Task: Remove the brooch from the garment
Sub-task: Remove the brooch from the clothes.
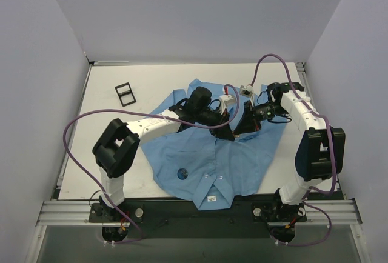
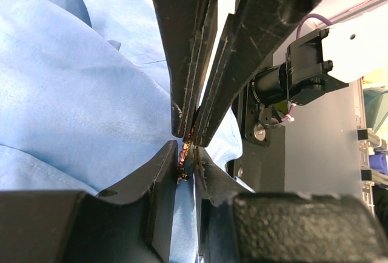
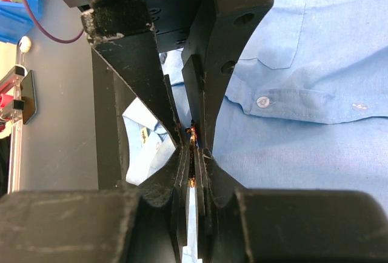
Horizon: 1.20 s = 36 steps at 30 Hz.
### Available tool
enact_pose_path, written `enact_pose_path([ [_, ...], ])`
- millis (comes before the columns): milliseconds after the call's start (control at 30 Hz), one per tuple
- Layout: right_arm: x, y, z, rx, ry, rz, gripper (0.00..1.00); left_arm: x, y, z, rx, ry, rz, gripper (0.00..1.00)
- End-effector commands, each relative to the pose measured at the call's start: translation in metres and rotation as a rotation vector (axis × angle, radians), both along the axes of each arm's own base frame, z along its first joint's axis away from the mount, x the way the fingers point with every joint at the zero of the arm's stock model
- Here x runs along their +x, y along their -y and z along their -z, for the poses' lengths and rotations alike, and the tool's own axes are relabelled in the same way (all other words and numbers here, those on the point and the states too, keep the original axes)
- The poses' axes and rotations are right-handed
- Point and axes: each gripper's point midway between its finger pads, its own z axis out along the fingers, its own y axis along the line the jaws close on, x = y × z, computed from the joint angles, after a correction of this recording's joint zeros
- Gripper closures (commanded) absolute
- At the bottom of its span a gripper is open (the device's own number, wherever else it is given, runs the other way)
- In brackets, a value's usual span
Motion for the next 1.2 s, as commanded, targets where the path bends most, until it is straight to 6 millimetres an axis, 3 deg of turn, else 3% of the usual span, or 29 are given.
enact_pose_path([
  [0,-0.0144,-0.0119,-0.0228,0.085,-0.070,-0.013,1.00,0.0248,0.0048,-0.0164,-0.028,0.039,-0.083,0.73],
  [267,-0.0153,-0.0118,-0.0220,0.082,-0.068,-0.017,1.00,0.0312,-0.0010,-0.0259,-0.082,-0.007,-0.097,0.69],
  [1167,-0.0161,-0.0119,-0.0229,0.081,-0.063,-0.022,1.00,0.0304,-0.0036,-0.0235,-0.087,0.002,-0.080,0.66],
])
